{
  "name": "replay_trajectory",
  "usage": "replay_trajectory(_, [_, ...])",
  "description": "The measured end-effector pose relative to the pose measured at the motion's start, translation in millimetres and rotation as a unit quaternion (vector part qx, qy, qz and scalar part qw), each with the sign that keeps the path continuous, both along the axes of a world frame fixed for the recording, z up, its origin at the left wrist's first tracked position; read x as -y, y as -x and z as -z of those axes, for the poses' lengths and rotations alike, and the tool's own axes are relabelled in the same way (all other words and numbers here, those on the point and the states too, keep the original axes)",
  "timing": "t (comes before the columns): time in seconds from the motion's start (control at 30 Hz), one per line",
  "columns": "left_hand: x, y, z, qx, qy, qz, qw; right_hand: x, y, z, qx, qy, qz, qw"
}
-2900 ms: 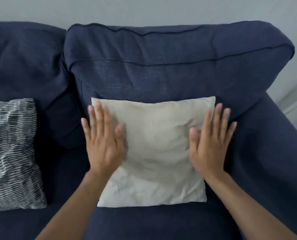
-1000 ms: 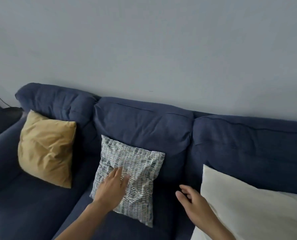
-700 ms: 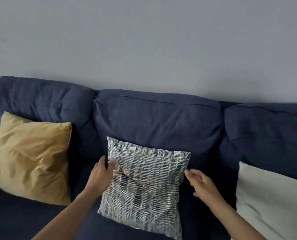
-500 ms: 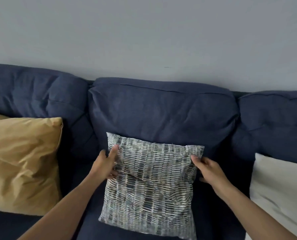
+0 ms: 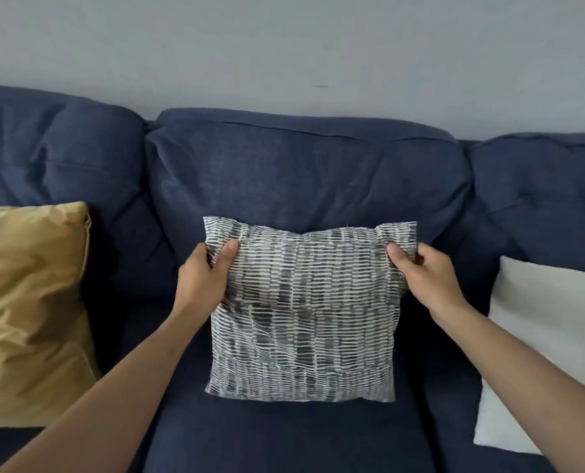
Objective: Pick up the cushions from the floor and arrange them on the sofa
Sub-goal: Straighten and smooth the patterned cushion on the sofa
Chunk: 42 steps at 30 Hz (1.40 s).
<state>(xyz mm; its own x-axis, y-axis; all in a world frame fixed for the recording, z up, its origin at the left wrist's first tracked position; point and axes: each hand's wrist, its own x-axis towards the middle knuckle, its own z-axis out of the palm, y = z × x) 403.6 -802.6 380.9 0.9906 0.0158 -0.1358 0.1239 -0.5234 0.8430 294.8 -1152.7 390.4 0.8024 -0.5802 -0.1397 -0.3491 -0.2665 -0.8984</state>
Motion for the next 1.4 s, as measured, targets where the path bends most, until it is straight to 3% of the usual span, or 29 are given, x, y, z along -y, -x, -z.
replay_trajectory(0.13, [-3,4,3,-0.020,-0.042,-0.047,0.998,-14,4,6,-0.004,0.024,0.064,0.998])
replay_trajectory(0.23, [3,33,-1,0.164,-0.112,-0.122,0.972,-51,26,0,0.086,0.239,0.089,0.963])
replay_trajectory(0.33, [45,66,-2,0.340,-0.152,0.053,0.927,-101,29,4,0.138,0.458,-0.126,0.869])
replay_trajectory(0.43, [83,77,16,0.399,-0.206,0.202,0.871,-128,17,28,0.108,0.536,-0.234,0.804])
replay_trajectory(0.63, [53,21,61,0.367,-0.309,0.164,0.862,-89,-9,55,0.042,0.593,-0.156,0.788])
replay_trajectory(0.7, [37,8,68,0.352,-0.315,0.134,0.871,-69,-11,61,0.020,0.583,-0.102,0.806])
replay_trajectory(0.83, [13,15,69,0.291,-0.240,0.032,0.926,-54,7,63,-0.006,0.497,0.001,0.868])
replay_trajectory(0.93, [27,54,62,0.337,-0.197,0.041,0.920,-86,32,64,0.083,0.510,-0.066,0.854])
replay_trajectory(1.07, [72,107,81,0.373,-0.200,0.185,0.887,-129,57,98,0.099,0.558,-0.234,0.790])
replay_trajectory(1.27, [37,81,133,0.285,-0.288,0.111,0.907,-95,51,124,0.032,0.580,-0.159,0.799])
replay_trajectory(1.4, [-7,80,141,0.189,-0.249,0.023,0.950,-73,72,126,-0.025,0.511,-0.042,0.858])
